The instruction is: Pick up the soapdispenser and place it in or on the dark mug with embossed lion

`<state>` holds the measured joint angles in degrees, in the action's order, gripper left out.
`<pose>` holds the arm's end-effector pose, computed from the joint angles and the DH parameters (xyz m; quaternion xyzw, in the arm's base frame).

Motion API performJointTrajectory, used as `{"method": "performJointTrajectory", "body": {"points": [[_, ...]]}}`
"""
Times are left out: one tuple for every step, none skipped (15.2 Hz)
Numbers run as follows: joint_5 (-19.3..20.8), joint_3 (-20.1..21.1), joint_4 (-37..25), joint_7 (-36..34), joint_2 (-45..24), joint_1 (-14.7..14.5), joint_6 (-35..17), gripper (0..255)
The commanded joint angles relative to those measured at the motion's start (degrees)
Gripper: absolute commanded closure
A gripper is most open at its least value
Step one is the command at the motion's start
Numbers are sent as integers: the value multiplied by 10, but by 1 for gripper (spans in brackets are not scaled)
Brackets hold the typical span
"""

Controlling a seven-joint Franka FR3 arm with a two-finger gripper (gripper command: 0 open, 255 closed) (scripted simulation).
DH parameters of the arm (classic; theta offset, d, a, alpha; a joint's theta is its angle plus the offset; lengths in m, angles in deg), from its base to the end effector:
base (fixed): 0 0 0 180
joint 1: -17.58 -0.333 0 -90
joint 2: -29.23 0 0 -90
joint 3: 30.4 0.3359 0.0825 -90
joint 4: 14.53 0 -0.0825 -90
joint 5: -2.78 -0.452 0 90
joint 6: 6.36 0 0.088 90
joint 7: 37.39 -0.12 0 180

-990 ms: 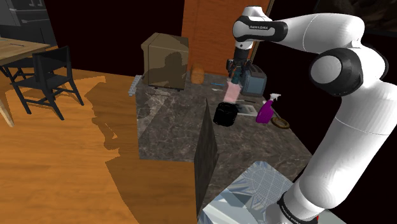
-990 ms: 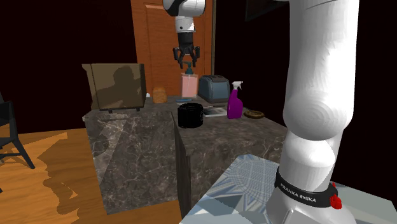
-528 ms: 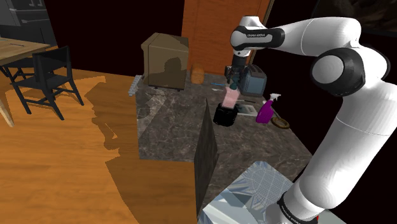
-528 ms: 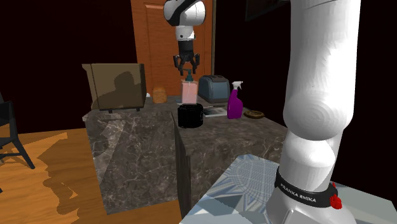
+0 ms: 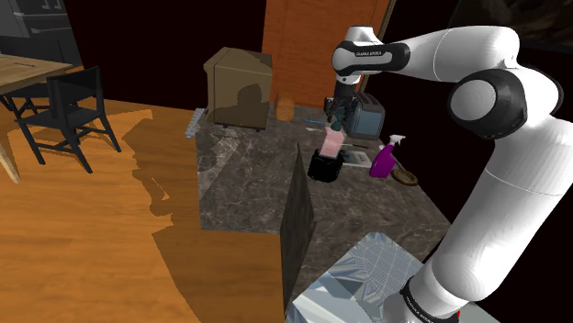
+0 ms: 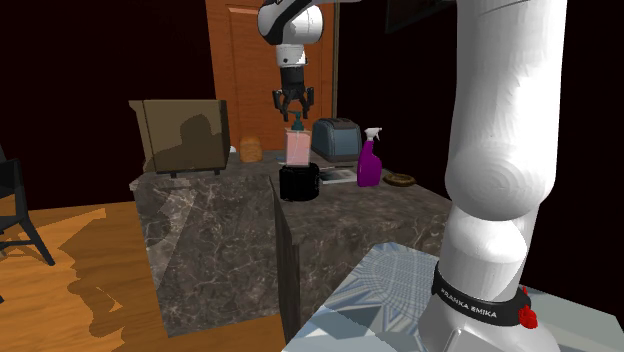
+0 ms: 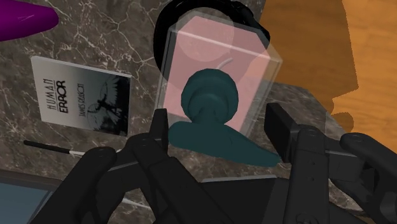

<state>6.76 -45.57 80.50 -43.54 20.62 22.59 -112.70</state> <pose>0.6423 -0.2331 0.5145 0.9744 -0.2168 0.0193 0.0559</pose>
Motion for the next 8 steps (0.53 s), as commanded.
{"method": "performJointTrajectory", "body": {"points": [[0, 0, 1, 0, 0, 0, 0, 255], [0, 0, 1, 0, -1, 0, 0, 0], [0, 0, 0, 0, -1, 0, 0, 0], [0, 0, 0, 0, -1, 0, 1, 0], [0, 0, 0, 0, -1, 0, 1, 0], [0, 0, 0, 0, -1, 0, 1, 0], [0, 0, 1, 0, 0, 0, 0, 0], [0, 1, -17, 0, 1, -1, 19, 0]]}}
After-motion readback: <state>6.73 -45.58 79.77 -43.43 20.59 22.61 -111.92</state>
